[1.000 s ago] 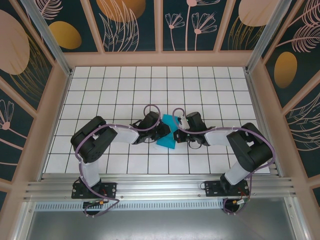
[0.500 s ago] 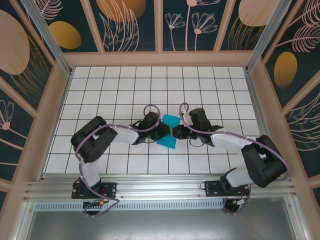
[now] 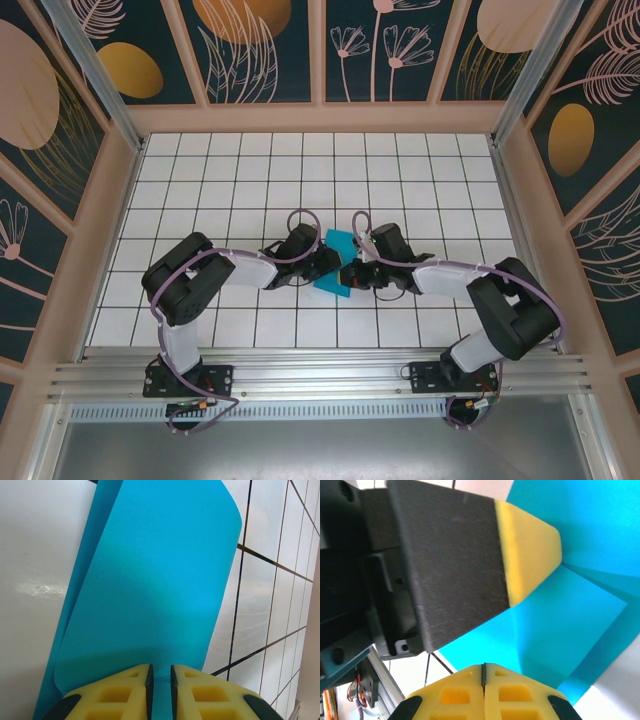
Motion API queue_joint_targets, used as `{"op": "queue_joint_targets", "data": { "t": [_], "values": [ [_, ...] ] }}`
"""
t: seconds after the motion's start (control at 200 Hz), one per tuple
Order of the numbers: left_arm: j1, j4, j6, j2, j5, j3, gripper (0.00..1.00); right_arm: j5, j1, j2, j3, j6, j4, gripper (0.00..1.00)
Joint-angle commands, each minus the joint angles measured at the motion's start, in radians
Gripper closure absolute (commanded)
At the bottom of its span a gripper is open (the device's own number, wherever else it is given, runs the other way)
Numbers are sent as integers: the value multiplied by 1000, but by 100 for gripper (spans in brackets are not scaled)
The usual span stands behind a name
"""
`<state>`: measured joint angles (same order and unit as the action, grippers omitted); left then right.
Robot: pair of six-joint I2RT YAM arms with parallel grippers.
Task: Fold a paper plane with a square sheet of paper (pick it up from the middle)
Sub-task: Fold the triangle a second time at the center of the table.
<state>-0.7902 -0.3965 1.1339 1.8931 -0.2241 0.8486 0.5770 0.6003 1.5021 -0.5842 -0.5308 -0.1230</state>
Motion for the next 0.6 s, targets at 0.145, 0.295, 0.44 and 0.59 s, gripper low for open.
{"op": "queue_joint_targets", "data": {
  "t": [0.145, 0.295, 0.44, 0.59],
  "values": [
    [1, 35, -11, 40, -12, -24, 79, -28, 4, 57, -38, -7, 44, 94],
    [0, 40, -14, 38, -11, -26, 79, -24, 4, 77, -18, 0, 58, 94],
    [0, 42, -14, 40, -9, -31, 79, -41, 2, 81, 0, 9, 71, 94],
    [1, 43, -13, 42, -9, -31, 79, -73, 2, 87, -2, 28, 101, 93]
  ]
}}
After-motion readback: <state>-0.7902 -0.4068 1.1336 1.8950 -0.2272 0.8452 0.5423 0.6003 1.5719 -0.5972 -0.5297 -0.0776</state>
